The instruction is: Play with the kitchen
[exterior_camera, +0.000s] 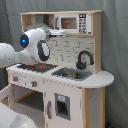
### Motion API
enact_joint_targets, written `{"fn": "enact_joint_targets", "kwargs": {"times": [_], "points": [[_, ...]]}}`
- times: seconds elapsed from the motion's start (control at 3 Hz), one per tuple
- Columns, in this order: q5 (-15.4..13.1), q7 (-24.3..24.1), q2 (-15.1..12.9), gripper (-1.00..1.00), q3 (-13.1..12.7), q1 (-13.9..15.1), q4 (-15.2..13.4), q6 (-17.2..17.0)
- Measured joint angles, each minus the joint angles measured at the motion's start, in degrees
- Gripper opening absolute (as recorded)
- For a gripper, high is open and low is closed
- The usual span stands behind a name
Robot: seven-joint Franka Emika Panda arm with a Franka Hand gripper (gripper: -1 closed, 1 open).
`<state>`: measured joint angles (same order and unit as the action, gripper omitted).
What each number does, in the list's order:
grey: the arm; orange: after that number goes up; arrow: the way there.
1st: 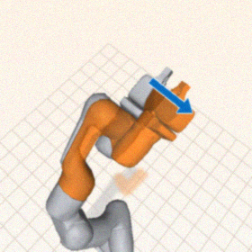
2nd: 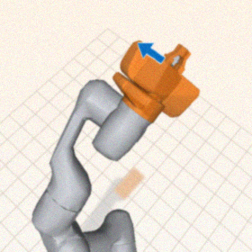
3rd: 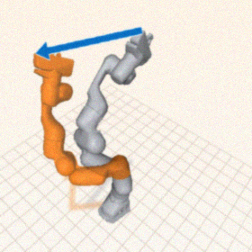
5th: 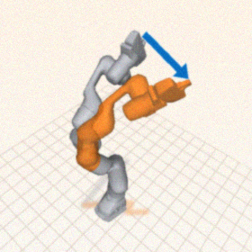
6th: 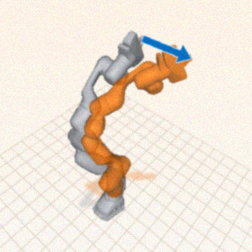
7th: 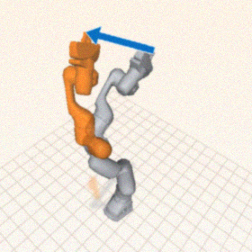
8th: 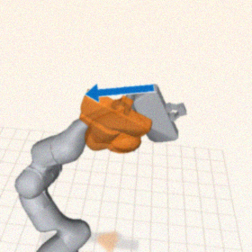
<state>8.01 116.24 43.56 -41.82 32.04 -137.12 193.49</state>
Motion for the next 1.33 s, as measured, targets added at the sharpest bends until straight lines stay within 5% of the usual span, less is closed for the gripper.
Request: {"fn": "enact_joint_targets", "kwargs": {"times": [0.67, 1.0, 1.33], "points": [[-0.4, 4.9, -9.2, 1.0, 0.5, 0.2, 5.3, 0.2], [-0.4, 5.1, -11.9, 1.0, -3.2, 0.2, 8.8, 0.0], [-0.4, 5.1, -13.2, 1.0, -5.3, 2.2, 12.1, -3.7]]}}
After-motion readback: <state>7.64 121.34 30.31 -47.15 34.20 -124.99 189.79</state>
